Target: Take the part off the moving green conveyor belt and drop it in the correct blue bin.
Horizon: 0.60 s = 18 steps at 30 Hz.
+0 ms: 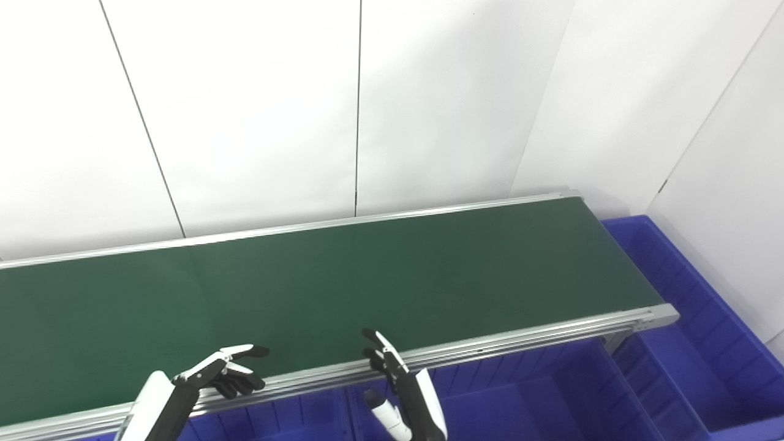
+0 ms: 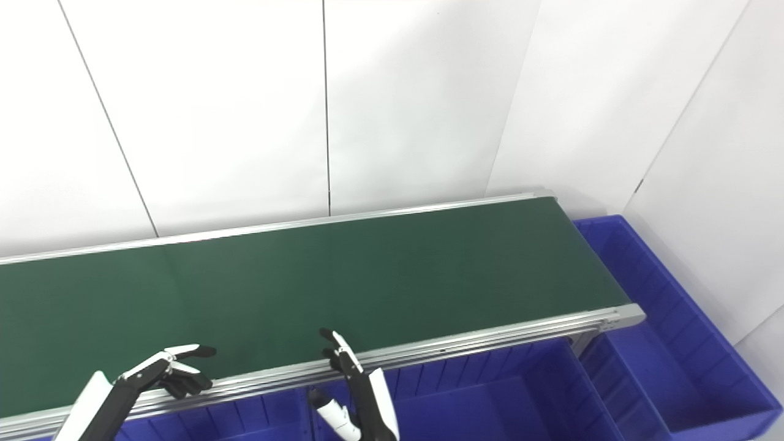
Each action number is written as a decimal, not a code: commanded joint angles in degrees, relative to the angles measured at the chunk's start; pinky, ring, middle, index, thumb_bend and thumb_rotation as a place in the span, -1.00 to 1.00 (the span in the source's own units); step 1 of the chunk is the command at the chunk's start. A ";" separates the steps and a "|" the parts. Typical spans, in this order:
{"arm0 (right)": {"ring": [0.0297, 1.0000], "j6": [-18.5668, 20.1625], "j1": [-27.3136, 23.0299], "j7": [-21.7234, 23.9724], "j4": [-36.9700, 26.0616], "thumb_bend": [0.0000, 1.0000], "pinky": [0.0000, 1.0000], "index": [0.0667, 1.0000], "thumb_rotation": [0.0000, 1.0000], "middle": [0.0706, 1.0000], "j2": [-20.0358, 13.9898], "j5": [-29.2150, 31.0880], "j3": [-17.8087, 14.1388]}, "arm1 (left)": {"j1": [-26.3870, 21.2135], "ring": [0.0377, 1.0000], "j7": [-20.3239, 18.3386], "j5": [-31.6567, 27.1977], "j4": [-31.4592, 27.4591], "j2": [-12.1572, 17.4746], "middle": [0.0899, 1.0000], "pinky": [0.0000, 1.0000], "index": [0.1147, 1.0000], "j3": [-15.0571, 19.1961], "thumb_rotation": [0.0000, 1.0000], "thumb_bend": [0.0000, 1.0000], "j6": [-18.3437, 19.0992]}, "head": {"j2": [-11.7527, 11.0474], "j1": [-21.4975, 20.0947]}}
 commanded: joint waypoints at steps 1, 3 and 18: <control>0.76 -2.95 1.31 0.54 -3.75 0.76 0.77 0.82 0.99 0.91 -0.14 1.14 0.46 | 0.30 0.18 0.29 -2.28 -2.77 -1.70 0.16 0.14 0.49 0.15 -1.00 0.93 0.38 | 1.05 2.45; 0.77 -2.65 2.28 1.28 -5.30 0.76 0.78 0.83 0.98 0.91 -0.73 1.94 0.58 | 1.21 0.18 0.57 -2.61 -3.67 -2.83 0.17 0.15 0.49 0.17 -1.00 0.92 1.44 | 2.12 5.32; 0.76 5.23 7.32 9.00 -18.26 0.77 0.70 0.84 0.96 0.85 -6.44 9.83 -0.07 | 5.57 0.57 2.66 -6.78 -10.46 -14.05 0.61 0.51 0.59 0.49 -0.64 0.67 12.89 | 12.89 27.88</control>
